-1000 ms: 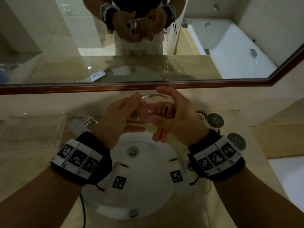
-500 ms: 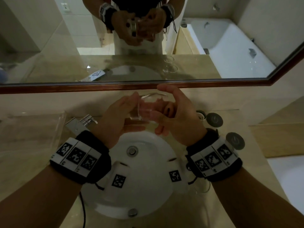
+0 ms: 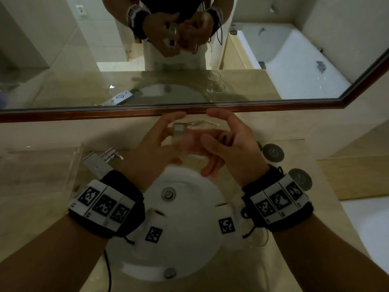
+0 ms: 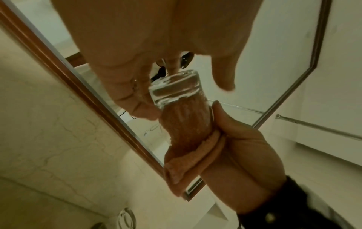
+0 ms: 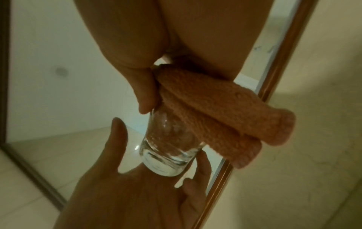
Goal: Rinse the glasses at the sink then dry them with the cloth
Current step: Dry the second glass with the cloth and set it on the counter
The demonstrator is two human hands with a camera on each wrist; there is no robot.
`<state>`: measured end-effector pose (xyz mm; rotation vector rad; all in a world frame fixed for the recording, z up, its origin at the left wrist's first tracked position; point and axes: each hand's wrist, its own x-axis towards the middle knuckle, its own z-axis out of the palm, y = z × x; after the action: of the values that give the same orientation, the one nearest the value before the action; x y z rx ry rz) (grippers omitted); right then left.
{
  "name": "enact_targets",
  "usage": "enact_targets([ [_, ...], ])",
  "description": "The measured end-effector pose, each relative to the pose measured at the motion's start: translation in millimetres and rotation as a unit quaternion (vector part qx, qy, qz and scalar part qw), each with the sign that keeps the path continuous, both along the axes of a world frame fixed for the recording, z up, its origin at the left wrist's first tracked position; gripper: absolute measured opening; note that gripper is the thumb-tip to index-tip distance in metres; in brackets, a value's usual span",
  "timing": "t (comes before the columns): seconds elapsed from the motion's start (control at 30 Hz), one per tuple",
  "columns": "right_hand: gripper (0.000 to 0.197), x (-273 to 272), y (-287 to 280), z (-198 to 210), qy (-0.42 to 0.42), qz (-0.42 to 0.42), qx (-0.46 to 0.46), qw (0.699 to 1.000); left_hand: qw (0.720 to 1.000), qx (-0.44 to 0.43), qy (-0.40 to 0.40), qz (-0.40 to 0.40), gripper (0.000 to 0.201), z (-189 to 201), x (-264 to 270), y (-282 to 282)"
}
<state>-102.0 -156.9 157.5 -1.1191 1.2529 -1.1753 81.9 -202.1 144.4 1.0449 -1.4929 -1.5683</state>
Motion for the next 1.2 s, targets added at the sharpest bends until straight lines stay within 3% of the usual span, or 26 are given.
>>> enact_targets([
  [0.03, 0.052, 0.6, 0.0, 1.5, 0.024, -0.003, -0.01, 1.0, 0.998, 0.06, 0.011, 0.017, 0.031, 3.5, -4.0, 0.3],
  [0.1, 0.056, 2.1, -0.4, 1.9, 0.054, 0.004, -0.025, 0.998, 0.996, 0.075, -0.022, 0.036, 0.033, 7.1, -8.4, -1.5],
  [0.23, 0.053, -2.2, 3.4, 1.0, 0.02, 0.013, -0.016, 1.0, 0.996, -0.07, -0.055, 0.008, 0.026, 5.7, -6.2, -2.3],
  [0.33, 0.047, -8.6, 4.6, -2.3, -0.035, 0.013, -0.012, 0.999, 0.981, -0.168, -0.09, -0.046, 0.05, 3.2, -3.2, -4.3],
  [0.43, 0.052, -10.4, 4.5, -3.1, -0.084, 0.014, -0.015, 0.996, 0.966, -0.225, -0.116, -0.056, 0.058, 2.2, -2.6, -8.2],
  [0.5, 0.056, -10.7, 4.6, -0.9, -0.079, 0.016, -0.023, 0.996, 0.978, -0.191, -0.083, -0.024, 0.053, 4.4, -6.4, -8.0],
  [0.6, 0.061, -7.7, 3.1, 0.6, -0.037, 0.009, -0.038, 0.999, 0.999, -0.02, -0.02, 0.028, 0.029, 10.7, -17.6, -5.2],
  [0.67, 0.064, -6.7, 2.5, -0.9, 0.003, 0.012, -0.04, 0.999, 0.997, 0.054, -0.049, 0.027, 0.024, 13.4, -23.4, -4.1],
  [0.73, 0.063, -9.4, 3.7, -1.5, 0.005, 0.013, -0.037, 0.999, 0.997, 0.032, -0.072, 0.022, 0.018, 12.5, -25.7, -3.4],
  [0.8, 0.056, -16.0, 5.9, -0.9, -0.017, 0.005, -0.024, 1.0, 0.997, -0.043, -0.063, -0.004, 0.012, 13.0, -24.9, -2.3],
  [0.93, 0.048, -26.3, 7.9, -2.5, -0.02, -0.018, -0.018, 0.999, 0.975, -0.168, -0.123, -0.077, 0.054, 7.2, -22.2, -4.7],
  [1.03, 0.052, -26.4, 8.5, -0.6, -0.024, -0.018, -0.019, 0.999, 0.972, -0.201, -0.108, -0.062, 0.055, 3.8, -25.2, -7.5],
  [1.13, 0.055, -26.5, 8.5, 2.1, -0.013, -0.007, -0.036, 0.999, 0.994, -0.09, -0.067, -0.003, 0.034, 7.7, -33.9, -7.4],
  [1.2, 0.059, -25.9, 7.6, 1.9, 0.014, -0.009, -0.036, 0.999, 0.997, 0.014, -0.072, 0.012, 0.033, 9.6, -38.6, -7.7],
])
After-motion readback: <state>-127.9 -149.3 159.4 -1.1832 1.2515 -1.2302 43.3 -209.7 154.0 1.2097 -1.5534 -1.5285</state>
